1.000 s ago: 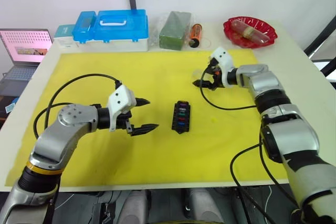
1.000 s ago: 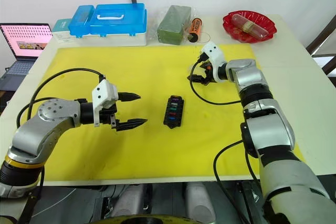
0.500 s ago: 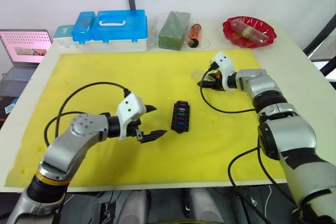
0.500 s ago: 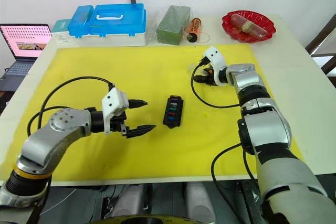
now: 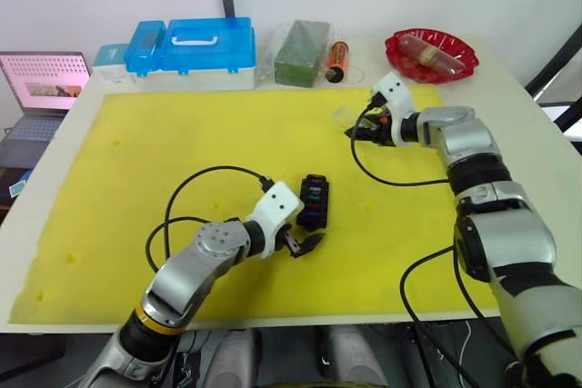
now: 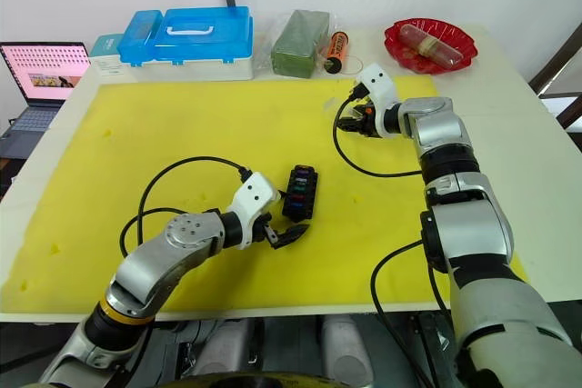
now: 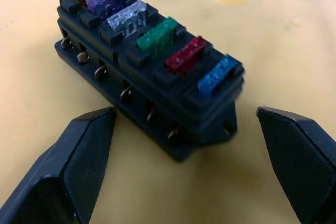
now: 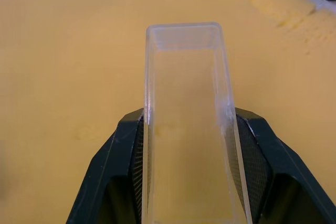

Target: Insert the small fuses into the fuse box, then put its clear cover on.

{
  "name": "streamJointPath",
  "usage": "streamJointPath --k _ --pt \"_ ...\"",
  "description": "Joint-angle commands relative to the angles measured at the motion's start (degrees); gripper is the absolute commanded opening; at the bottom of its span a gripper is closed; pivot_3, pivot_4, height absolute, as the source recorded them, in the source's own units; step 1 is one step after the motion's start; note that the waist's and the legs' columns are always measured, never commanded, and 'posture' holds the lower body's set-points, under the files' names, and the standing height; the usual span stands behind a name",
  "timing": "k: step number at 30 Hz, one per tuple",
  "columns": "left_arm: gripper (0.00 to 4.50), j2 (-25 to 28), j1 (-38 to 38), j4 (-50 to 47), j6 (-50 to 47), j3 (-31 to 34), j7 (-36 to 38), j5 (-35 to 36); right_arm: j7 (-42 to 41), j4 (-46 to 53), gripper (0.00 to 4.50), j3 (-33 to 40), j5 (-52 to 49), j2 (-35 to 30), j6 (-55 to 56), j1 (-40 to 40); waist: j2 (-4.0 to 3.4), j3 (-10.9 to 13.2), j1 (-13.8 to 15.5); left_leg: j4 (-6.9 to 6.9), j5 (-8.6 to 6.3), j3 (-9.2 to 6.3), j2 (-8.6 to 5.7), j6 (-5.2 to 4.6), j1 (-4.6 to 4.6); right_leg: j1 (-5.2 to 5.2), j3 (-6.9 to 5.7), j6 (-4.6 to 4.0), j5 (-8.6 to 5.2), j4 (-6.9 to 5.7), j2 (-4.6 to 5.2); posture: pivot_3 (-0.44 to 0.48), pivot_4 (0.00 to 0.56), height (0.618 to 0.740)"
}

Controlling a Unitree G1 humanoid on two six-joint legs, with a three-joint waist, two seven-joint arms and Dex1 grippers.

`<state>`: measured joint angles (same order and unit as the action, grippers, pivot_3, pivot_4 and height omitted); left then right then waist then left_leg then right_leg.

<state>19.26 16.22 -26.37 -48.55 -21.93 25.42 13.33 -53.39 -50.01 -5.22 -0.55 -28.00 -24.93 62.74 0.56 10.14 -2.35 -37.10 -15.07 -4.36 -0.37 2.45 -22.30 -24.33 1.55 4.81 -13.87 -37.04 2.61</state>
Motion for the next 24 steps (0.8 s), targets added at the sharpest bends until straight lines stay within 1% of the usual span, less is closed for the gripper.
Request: streamJointPath --k 1,7,11,13,14,17,18,22,24 --pt "4.50 -2.58 0.88 0.77 -1.00 -1.44 -3.46 -2.25 -0.15 7.09 1.90 1.38 -1.81 -0.50 -2.89 -0.02 0.00 0.00 0.06 -0.01 0.00 0.00 0.00 0.00 0.00 0.00 0.00 0.00 0.00 0.00 0.00 0.000 0.150 0.740" --pt "4.50 -8.00 0.39 3.73 -2.26 -2.26 -8.61 -4.73 0.78 12.18 1.90 1.68 -2.59 -0.58 -6.30 -1.30 -0.01 -0.02 0.53 -0.04 0.00 -0.01 -0.03 0.01 0.00 0.03 -0.01 0.00 0.00 0.00 0.03 0.000 0.150 0.740" --pt "4.50 -10.59 0.48 5.89 -1.84 -0.55 -11.15 -5.68 1.23 16.25 1.90 1.76 -3.43 -0.85 -8.67 -2.76 -0.01 -0.03 1.33 -0.08 0.01 0.00 -0.05 0.01 0.04 0.09 0.00 0.01 0.01 0.00 0.04 0.000 0.150 0.740" --pt "4.11 -10.70 0.16 5.61 -1.91 -0.11 -11.50 -5.91 1.46 18.44 1.90 1.86 -3.85 -1.05 -9.83 -3.70 -0.01 -0.03 1.47 -0.09 0.01 -0.01 -0.05 0.01 0.05 0.11 -0.01 0.01 0.01 0.00 0.04 0.000 0.150 0.740" --pt "3.99 -10.56 -0.05 5.34 -1.98 -0.07 -11.55 -5.97 1.59 19.63 1.90 1.98 -4.12 -1.24 -10.43 -4.26 -0.01 -0.03 1.47 -0.09 0.01 -0.01 -0.05 0.02 0.05 0.11 -0.01 0.01 0.01 -0.01 0.04 0.000 0.150 0.740" --pt "2.94 -10.01 -0.85 4.27 -2.30 0.63 -12.21 -6.28 1.97 23.77 1.90 2.47 -5.03 -2.03 -12.48 -6.19 -0.01 -0.03 1.45 -0.08 0.01 -0.01 -0.05 0.02 0.06 0.11 -0.01 0.01 0.01 0.00 0.04 0.000 0.150 0.740" --pt "2.75 -9.70 -1.19 3.75 -2.30 1.18 -12.35 -6.29 2.10 25.60 1.90 2.82 -5.48 -2.41 -13.51 -7.01 -0.01 -0.03 1.46 -0.08 0.01 -0.01 -0.05 0.02 0.06 0.11 -0.01 0.01 0.00 0.00 0.04 0.000 0.150 0.740" --pt "2.74 -7.09 -1.77 1.46 -2.30 2.70 -10.84 -5.77 2.93 33.64 1.90 4.26 -7.55 -4.02 -17.64 -10.82 -0.01 -0.03 1.05 -0.04 0.01 -0.01 -0.02 0.02 0.08 0.10 -0.01 0.00 0.00 0.00 0.00 0.000 0.150 0.740" --pt "2.74 -4.38 -1.38 0.53 -1.97 2.81 -7.22 -4.07 3.26 38.97 1.90 5.33 -9.01 -4.99 -20.25 -13.27 -0.02 -0.04 0.93 -0.02 0.01 -0.01 0.00 0.02 0.13 0.10 0.00 -0.02 0.00 -0.02 -0.04 0.000 0.150 0.740"
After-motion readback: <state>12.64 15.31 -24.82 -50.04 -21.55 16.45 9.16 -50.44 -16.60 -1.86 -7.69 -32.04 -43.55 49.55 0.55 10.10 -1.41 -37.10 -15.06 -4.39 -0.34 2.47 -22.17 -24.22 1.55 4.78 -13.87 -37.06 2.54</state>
